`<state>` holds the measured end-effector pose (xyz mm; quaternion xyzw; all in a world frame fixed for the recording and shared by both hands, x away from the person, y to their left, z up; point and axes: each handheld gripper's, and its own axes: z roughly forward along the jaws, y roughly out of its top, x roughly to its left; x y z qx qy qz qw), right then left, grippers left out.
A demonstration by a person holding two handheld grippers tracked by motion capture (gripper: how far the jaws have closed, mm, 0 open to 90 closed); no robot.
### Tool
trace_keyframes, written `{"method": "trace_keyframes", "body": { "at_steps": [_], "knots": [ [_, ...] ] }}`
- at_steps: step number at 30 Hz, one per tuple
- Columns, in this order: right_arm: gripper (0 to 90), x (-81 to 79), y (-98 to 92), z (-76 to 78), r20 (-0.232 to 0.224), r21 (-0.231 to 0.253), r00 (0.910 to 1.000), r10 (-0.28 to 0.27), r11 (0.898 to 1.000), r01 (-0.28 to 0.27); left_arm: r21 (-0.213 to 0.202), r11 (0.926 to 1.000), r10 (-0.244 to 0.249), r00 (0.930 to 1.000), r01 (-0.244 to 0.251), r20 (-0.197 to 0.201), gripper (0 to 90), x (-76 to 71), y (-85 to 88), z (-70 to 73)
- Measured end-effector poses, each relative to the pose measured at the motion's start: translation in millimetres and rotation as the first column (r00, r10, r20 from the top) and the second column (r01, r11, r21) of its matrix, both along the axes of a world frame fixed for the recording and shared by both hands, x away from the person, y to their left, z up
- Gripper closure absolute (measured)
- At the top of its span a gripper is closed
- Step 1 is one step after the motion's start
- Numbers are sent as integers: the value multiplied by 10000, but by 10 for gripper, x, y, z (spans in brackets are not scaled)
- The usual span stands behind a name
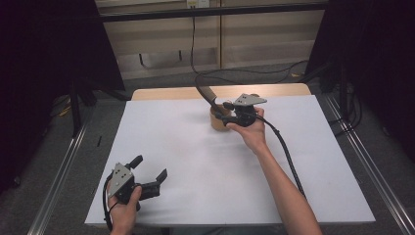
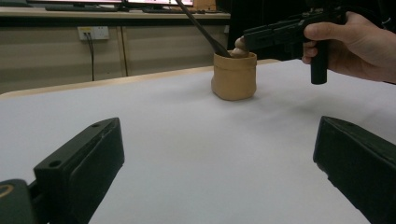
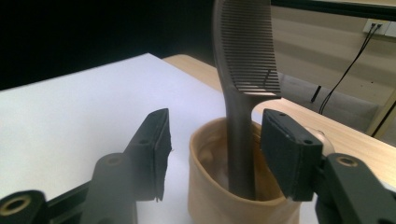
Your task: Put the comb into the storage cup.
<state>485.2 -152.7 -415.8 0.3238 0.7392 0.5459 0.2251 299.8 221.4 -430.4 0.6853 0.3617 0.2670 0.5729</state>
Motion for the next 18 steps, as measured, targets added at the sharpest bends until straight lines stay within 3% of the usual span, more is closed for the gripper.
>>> {"method": "trace_keyframes", "body": {
  "at_steps": [5, 9, 12, 18],
  "knots": [
    [311, -60, -15, 34, -85, 209, 9999, -146, 9997, 148, -75, 9999, 121, 9999, -121, 6, 21, 0, 3, 0],
    [223, -95, -41, 51, -128, 252, 9991, -408, 9988, 411, -82, 9997, 242, 9995, -244, -211, 21, 29, -11, -16],
    [159, -115, -70, 51, -215, 239, 9982, -562, 9981, 567, -120, 9997, 234, 9997, -236, -116, 20, 27, -17, -11],
    [104, -158, -167, 45, -337, 395, 9947, -969, 9944, 982, -120, 9996, 257, 9996, -258, -111, 20, 35, 2, -15]
  ]
}}
